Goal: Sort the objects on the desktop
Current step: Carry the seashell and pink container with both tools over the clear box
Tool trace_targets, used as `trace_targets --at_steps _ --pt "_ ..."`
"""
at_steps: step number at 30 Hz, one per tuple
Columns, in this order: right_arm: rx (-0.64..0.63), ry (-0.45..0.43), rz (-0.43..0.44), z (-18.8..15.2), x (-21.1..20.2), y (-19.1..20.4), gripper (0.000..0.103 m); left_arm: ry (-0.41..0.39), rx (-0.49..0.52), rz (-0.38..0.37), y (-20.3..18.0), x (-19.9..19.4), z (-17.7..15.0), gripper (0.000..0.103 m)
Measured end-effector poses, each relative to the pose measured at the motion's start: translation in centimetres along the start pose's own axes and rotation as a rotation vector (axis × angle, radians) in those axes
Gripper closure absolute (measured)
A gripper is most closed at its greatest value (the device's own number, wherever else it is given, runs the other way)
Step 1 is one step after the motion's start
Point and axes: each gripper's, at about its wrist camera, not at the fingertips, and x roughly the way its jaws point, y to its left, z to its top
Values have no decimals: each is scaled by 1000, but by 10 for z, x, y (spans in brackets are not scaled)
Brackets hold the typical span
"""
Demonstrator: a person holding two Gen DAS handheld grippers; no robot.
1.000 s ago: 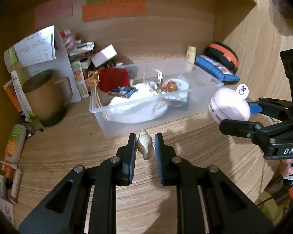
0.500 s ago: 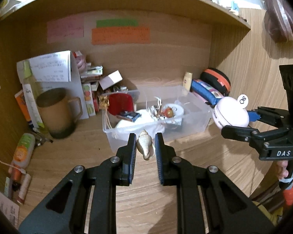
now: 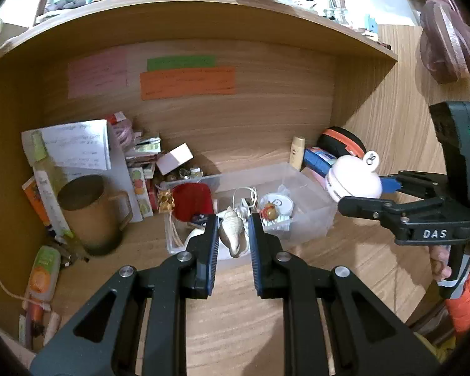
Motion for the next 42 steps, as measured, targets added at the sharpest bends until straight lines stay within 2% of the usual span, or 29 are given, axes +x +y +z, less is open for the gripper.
trace_targets --at_steps 8,12,18,23,29,39,42 --pt "61 2 13 21 32 -24 43 20 -19 -24 4 29 20 85" --pt "84 6 29 33 51 -32 43 3 -37 -80 7 42 39 85" --pt "96 21 39 49 74 -42 43 1 -38 -101 7 63 60 85" --pt "85 51 19 58 93 -50 43 32 -34 -97 5 89 69 85" --pt "79 84 -13 60 115 -59 43 89 -30 -90 3 129 66 85" --pt "114 147 -6 42 144 -78 43 221 -54 -79 10 191 44 85" --pt "71 148 -45 40 146 -72 43 241 -43 -49 7 201 39 85"
